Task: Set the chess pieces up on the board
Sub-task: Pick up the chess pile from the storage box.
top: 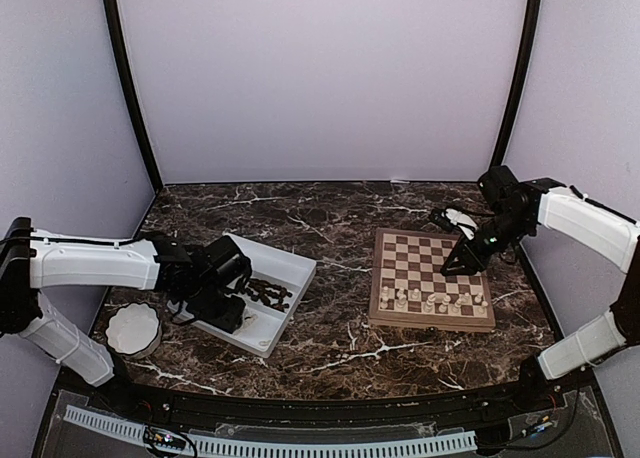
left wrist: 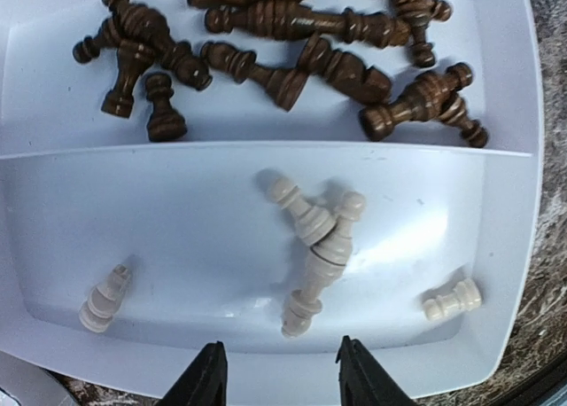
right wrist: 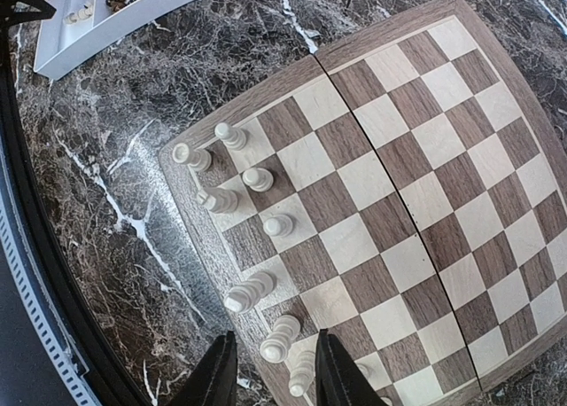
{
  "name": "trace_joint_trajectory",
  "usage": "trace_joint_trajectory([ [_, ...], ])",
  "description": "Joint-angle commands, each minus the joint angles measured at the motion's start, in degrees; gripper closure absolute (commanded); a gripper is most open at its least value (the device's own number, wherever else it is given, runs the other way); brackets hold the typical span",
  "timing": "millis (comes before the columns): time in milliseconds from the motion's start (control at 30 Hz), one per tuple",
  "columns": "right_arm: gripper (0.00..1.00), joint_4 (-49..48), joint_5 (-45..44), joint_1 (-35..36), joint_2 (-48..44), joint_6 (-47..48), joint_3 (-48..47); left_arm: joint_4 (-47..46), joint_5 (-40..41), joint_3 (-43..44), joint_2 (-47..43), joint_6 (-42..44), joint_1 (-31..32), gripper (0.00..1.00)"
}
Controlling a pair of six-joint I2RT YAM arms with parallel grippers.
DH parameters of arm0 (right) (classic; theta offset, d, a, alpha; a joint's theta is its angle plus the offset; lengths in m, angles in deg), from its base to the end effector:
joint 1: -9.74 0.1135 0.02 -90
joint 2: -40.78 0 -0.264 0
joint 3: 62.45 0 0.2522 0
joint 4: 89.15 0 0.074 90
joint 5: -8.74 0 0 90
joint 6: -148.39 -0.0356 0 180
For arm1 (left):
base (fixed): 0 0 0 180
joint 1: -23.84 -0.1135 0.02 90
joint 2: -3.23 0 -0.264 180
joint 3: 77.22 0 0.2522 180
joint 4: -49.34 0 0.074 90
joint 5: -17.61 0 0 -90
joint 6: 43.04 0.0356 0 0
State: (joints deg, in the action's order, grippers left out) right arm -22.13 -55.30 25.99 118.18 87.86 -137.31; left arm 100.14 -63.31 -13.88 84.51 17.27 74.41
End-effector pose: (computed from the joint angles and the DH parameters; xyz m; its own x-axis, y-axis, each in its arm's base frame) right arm 0.2370 0.0853 0.2606 -0.5872 -0.6319 -0.5058 -0.7894 0.5853 0.1853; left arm 0.1692 -0.1969 0.1950 -0.8740 0.2928 -0.3878 0.3378 0.9398 -0.0518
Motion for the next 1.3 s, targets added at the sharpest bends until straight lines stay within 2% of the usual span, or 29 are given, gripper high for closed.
trace_joint_trajectory([
  [0, 0.68, -1.18, 1.77, 0.35, 0.53, -0.81, -1.78, 0.18, -3.2, -2.1, 1.66, 0.78, -2.17, 0.57],
  [133, 0.68, -1.15, 1.62, 0.34, 0.49, -0.91, -1.83, -2.46, -4.1, -1.65, 4.5, 4.3, -3.07, 0.61],
  [533, 0.68, -1.67, 1.1, 0.36, 1.31, -0.93, -1.47, -5.14, -7.28, 0.08, 10.54, 9.33, -3.35, 0.65],
  [600, 0.68, -1.71, 1.2, 0.36, 1.59, -1.0, -1.68, -4.97, -7.39, 0.46, 11.42, 9.76, -3.29, 0.67],
  [700, 0.68, -1.71, 1.5, 0.28, 2.03, -0.93, -2.12, -4.87, -8.13, 0.68, 11.79, 10.6, -3.32, 0.77],
  [800, 0.68, -1.57, 1.87, 0.45, 2.49, -0.78, -2.8, -4.46, -8.95, 0.57, 9.52, 11.38, -3.31, 0.84],
  [967, 0.68, -1.57, 3.03, 2.69, 4.34, -0.32, -6.31, -2.28, -8.98, 0.11, 2.85, 12.81, -3.28, 0.89],
  [1100, 0.69, -1.76, 3.78, 8.2, 8.31, -0.4, -11.82, -4.69, -14.98, -2.16, -3.65, 15.01, -3.35, 0.9],
  [1267, 0.69, -1.77, 12.79, 14.49, 17.65, -4.19, -22.37, -8.25, -18.44, -4.84, -10.79, 15.14, -3.14, 0.9],
])
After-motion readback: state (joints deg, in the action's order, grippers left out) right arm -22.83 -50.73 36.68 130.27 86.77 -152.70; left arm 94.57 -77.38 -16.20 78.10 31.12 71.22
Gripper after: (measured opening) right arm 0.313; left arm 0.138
